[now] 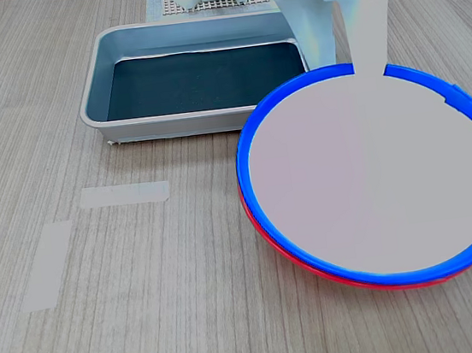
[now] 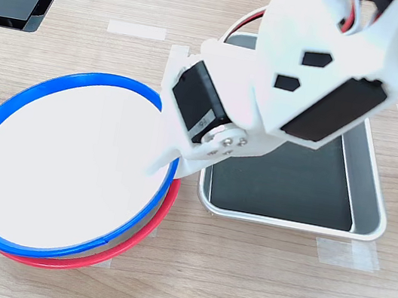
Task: Lift the stacked dish and set it down on the table.
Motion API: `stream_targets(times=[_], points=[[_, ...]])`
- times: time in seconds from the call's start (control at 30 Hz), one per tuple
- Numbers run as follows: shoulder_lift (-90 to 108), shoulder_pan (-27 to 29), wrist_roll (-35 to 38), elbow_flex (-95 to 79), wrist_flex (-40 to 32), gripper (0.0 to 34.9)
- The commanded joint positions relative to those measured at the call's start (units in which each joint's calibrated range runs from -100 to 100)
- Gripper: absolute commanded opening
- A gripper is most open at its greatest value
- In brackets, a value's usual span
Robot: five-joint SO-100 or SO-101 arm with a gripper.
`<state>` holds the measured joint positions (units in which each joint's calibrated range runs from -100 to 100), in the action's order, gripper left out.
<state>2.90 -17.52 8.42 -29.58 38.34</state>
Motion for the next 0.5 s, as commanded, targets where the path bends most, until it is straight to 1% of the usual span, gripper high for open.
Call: stream_targets(times=[0.0,0.47], points=[[-0.21,0.06,0.24,2.14,-1.65,0.2],[5.25,0.44,-0.54,0.77,-2.97,0.0]])
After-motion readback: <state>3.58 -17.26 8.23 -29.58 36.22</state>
